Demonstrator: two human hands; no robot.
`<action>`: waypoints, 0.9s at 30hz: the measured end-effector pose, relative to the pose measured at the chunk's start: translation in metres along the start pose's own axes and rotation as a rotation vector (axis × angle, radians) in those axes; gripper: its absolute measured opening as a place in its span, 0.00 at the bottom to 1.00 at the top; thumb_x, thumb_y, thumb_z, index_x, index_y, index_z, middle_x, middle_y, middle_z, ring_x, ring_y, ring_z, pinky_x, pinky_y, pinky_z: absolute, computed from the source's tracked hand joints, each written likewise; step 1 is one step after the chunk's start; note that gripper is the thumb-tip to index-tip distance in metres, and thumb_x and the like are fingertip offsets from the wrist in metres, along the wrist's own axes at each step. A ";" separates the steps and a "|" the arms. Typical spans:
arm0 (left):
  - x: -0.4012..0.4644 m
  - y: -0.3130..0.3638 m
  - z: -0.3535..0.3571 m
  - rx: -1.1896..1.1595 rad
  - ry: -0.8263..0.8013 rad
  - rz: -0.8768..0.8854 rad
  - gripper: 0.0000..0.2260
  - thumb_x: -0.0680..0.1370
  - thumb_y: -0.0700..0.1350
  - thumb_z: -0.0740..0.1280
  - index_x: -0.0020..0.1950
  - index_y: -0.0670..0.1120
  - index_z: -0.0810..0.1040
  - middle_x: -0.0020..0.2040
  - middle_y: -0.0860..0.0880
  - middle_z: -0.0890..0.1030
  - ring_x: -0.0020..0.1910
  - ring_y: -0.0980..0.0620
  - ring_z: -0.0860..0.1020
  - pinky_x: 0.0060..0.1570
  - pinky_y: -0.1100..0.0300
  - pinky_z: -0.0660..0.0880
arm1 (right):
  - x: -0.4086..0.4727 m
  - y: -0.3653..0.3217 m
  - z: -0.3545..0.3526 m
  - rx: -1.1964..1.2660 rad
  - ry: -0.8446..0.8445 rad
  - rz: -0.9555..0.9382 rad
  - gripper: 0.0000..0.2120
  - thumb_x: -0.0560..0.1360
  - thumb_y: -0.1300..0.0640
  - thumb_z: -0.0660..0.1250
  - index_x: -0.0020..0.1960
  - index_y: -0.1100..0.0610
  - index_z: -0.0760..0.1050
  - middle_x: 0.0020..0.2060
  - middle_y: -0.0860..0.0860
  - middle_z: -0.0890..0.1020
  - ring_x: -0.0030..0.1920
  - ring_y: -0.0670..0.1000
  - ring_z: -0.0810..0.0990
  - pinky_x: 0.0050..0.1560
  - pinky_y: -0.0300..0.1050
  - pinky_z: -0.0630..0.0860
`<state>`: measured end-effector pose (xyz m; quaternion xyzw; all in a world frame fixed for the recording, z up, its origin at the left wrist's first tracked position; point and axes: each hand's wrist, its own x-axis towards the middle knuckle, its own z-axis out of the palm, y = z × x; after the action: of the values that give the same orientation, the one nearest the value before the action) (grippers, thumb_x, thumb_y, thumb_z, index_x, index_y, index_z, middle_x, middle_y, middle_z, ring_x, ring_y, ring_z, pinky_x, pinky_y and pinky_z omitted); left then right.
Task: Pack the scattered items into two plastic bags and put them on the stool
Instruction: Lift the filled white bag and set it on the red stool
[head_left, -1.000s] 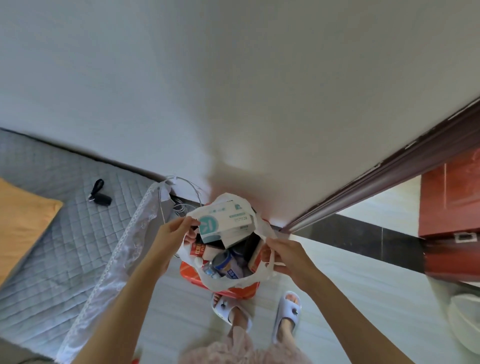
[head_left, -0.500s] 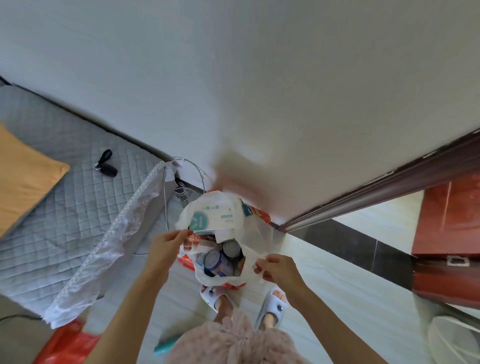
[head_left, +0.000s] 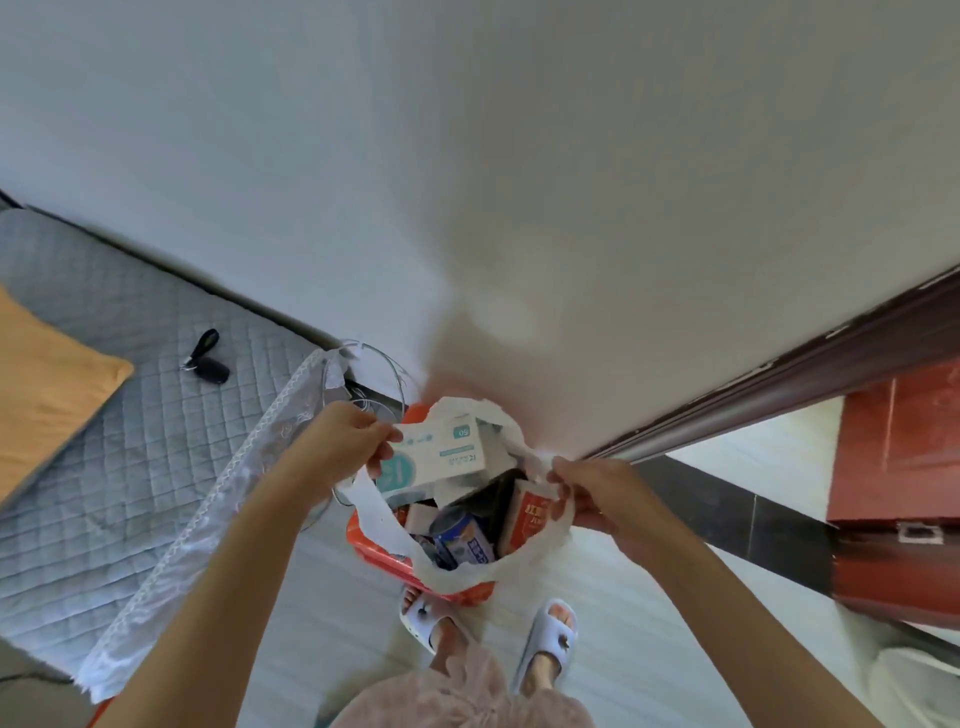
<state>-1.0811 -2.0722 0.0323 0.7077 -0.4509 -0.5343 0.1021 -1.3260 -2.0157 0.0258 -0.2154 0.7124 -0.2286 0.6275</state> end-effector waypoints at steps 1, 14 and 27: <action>0.008 0.004 -0.001 -0.053 0.016 -0.008 0.10 0.79 0.38 0.60 0.45 0.37 0.79 0.32 0.46 0.76 0.29 0.51 0.71 0.33 0.64 0.67 | 0.008 -0.009 -0.001 0.055 0.003 -0.002 0.09 0.75 0.59 0.66 0.39 0.63 0.77 0.26 0.52 0.77 0.29 0.50 0.78 0.32 0.40 0.78; 0.077 -0.014 0.018 -0.269 -0.012 0.008 0.15 0.81 0.44 0.56 0.68 0.54 0.66 0.45 0.45 0.80 0.47 0.47 0.79 0.53 0.45 0.73 | 0.082 0.003 -0.010 0.472 0.013 0.009 0.17 0.79 0.61 0.59 0.61 0.42 0.65 0.47 0.51 0.78 0.52 0.54 0.77 0.45 0.50 0.71; 0.045 -0.063 0.038 -0.178 0.042 0.070 0.13 0.81 0.39 0.56 0.63 0.43 0.73 0.32 0.46 0.70 0.31 0.51 0.68 0.33 0.60 0.69 | 0.071 0.036 0.013 -0.020 0.070 -0.032 0.10 0.79 0.65 0.54 0.50 0.62 0.74 0.31 0.54 0.79 0.34 0.52 0.78 0.44 0.48 0.71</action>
<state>-1.0786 -2.0565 -0.0525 0.6907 -0.4238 -0.5536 0.1924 -1.3226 -2.0294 -0.0531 -0.2248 0.7327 -0.2389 0.5963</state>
